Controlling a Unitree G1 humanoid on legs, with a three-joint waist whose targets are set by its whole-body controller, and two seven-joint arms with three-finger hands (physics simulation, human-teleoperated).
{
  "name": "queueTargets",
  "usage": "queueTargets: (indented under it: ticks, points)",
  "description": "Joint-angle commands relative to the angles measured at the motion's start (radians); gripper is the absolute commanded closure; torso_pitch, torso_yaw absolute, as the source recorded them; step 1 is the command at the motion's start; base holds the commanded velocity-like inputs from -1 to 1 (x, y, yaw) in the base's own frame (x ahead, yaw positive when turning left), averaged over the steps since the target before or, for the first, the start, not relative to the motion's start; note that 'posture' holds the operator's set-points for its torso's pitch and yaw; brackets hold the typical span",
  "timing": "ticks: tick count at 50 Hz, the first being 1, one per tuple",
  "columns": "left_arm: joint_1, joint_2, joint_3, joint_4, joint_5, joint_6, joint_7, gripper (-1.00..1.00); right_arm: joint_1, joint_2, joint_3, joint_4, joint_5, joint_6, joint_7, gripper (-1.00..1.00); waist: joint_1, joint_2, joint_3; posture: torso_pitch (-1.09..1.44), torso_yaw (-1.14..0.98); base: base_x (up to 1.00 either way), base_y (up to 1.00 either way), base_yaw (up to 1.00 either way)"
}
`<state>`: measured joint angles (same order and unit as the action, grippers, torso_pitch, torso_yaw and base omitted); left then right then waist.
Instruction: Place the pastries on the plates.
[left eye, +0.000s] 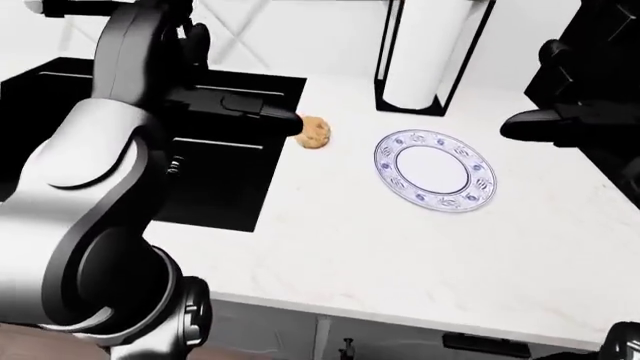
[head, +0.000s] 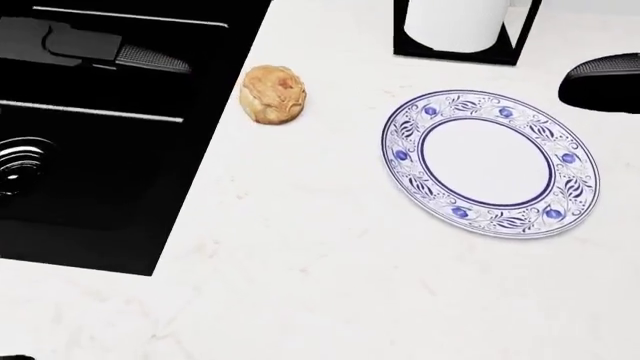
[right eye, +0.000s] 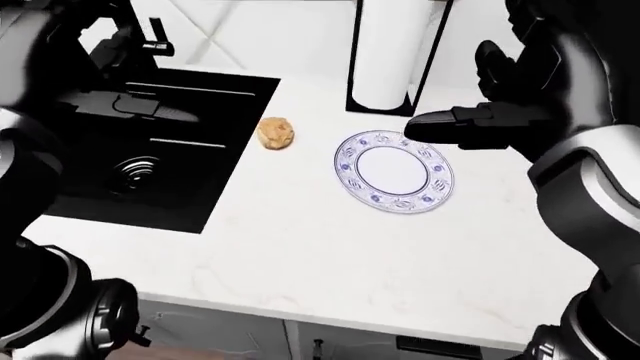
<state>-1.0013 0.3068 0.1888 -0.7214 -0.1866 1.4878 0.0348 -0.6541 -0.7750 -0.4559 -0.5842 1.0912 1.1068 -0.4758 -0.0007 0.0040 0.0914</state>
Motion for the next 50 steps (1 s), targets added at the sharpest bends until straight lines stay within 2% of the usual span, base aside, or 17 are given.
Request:
queueTargets:
  ticks: [1, 2, 4, 6, 7, 8, 10, 15, 20, 23, 27, 32, 37, 45, 50]
  points:
    - [-0.025, 0.005, -0.002, 0.001, 0.001, -0.036, -0.003, -1.00, -0.015, -0.016, -0.020, -0.009, -0.009, -0.037, -0.003, -1.00, -0.001, 0.002, -0.013, 0.00, 0.00, 0.02, 0.00, 0.00]
    - [-0.029, 0.006, -0.001, 0.004, 0.001, -0.036, -0.004, -1.00, -0.013, -0.018, -0.021, -0.009, -0.008, -0.037, -0.003, -1.00, 0.002, -0.006, -0.008, 0.00, 0.00, 0.00, 0.00, 0.00]
    - [-0.041, 0.004, -0.003, 0.003, 0.001, -0.026, -0.002, -1.00, -0.016, -0.028, -0.035, -0.012, 0.015, -0.029, -0.014, -1.00, 0.009, -0.035, -0.018, 0.00, 0.00, 0.00, 0.00, 0.00]
    - [-0.046, 0.001, -0.008, 0.003, 0.003, -0.024, -0.002, -1.00, -0.007, -0.037, -0.042, -0.013, 0.023, -0.034, -0.017, -1.00, 0.023, -0.091, -0.030, 0.00, 0.00, 0.00, 0.00, 0.00]
    - [-0.048, 0.001, -0.015, 0.010, 0.005, -0.028, -0.002, -1.00, 0.000, -0.044, -0.047, -0.011, 0.026, -0.039, -0.014, -1.00, 0.023, -0.052, -0.020, 0.00, 0.00, 0.00, 0.00, 0.00]
    - [-0.045, 0.001, -0.022, 0.021, 0.007, -0.041, -0.004, -1.00, 0.004, -0.051, -0.051, -0.008, 0.031, -0.041, -0.014, -1.00, 0.024, -0.061, -0.029, 0.00, 0.00, 0.00, 0.00, 0.00]
    - [-0.048, 0.001, -0.028, 0.034, 0.012, -0.051, -0.006, -1.00, 0.025, -0.060, -0.066, -0.005, 0.033, -0.053, -0.004, -1.00, 0.026, -0.061, -0.038, 0.00, 0.00, 0.00, 0.00, 0.00]
    - [-0.074, 0.000, -0.057, 0.086, 0.035, -0.076, -0.013, -1.00, 0.088, -0.088, -0.122, 0.003, 0.043, -0.078, 0.024, -1.00, 0.029, -0.060, -0.040, 0.00, 0.00, 0.00, 0.00, 0.00]
    - [-0.067, -0.024, -0.123, 0.173, 0.082, -0.153, -0.037, -1.00, 0.153, -0.122, -0.182, 0.011, 0.062, -0.095, 0.048, -1.00, 0.032, -0.063, -0.042, 0.00, 0.00, 0.00, 0.00, 0.00]
    - [-0.031, -0.032, -0.184, 0.253, 0.145, -0.251, -0.085, -1.00, 0.175, -0.142, -0.211, 0.018, 0.081, -0.100, 0.048, -1.00, 0.034, -0.067, -0.041, 0.00, 0.00, 0.00, 0.00, 0.00]
    - [-0.032, -0.054, -0.233, 0.400, 0.253, -0.369, -0.176, -1.00, 0.195, -0.157, -0.221, 0.028, 0.091, -0.119, 0.048, -1.00, 0.036, -0.073, -0.043, 0.00, 0.00, 0.00, 0.00, 0.00]
    - [-0.073, -0.113, -0.234, 0.585, 0.382, -0.479, -0.271, -1.00, 0.193, -0.166, -0.210, 0.034, 0.097, -0.131, 0.039, -1.00, 0.039, -0.081, -0.044, 0.00, 0.00, 0.00, 0.00, 0.00]
    - [-0.134, -0.157, -0.223, 0.793, 0.475, -0.580, -0.325, -1.00, 0.192, -0.161, -0.201, 0.036, 0.089, -0.137, 0.040, -1.00, 0.041, -0.093, -0.045, 0.00, 0.00, 0.00, 0.00, 0.00]
    - [-0.237, -0.201, -0.199, 1.175, 0.539, -0.817, -0.301, -1.00, 0.191, -0.146, -0.186, 0.042, 0.062, -0.145, 0.055, -1.00, 0.045, -0.109, -0.051, 0.00, 0.00, 0.00, 0.00, 0.00]
    - [-0.378, -0.206, -0.171, 1.492, 0.512, -0.951, -0.266, -1.00, 0.196, -0.132, -0.186, 0.046, 0.038, -0.145, 0.073, -1.00, 0.046, -0.118, -0.057, 0.00, 0.00, 0.00, 0.00, 0.00]
